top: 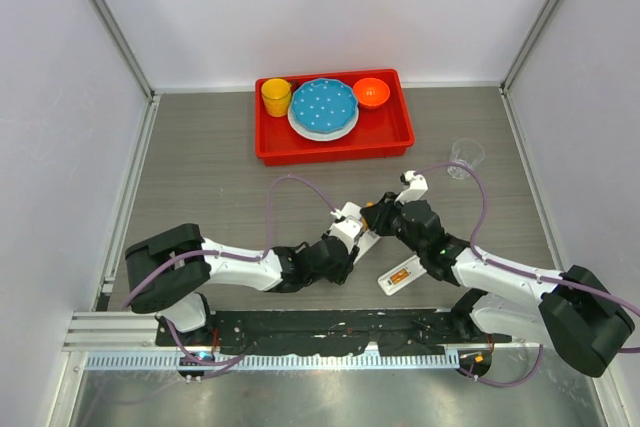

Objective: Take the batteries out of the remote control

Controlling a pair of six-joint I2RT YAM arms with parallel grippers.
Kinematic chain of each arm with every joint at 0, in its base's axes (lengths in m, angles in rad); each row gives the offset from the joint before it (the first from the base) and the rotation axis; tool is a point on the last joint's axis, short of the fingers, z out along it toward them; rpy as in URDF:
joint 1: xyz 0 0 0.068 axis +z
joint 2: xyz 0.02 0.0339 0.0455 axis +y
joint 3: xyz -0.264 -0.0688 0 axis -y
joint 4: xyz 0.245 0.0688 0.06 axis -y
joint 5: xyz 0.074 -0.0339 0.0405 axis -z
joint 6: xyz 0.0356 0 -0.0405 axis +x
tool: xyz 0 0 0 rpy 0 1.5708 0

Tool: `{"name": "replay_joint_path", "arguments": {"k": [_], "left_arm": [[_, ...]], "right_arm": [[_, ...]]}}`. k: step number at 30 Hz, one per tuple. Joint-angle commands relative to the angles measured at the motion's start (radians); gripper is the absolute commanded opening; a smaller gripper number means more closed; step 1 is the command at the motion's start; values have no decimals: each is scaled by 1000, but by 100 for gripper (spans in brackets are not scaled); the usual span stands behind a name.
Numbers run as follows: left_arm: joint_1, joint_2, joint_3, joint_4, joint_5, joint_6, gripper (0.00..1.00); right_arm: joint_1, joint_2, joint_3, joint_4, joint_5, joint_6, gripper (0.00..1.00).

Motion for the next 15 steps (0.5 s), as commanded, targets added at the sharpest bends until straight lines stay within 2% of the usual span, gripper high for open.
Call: {"name": "replay_joint_path", "arguments": {"k": [1,9,15], "left_arm": [[-6,80,-25,-127,45,-26,18],[-6,86,-23,-123,48,-24,11],[-6,88,-28,-118,49,-26,8]], "right_arm": [[6,20,-15,19,-36,25,1],[6,95,-53,151,-130,154,1],[5,67,-79,223,-190,253,1]]}}
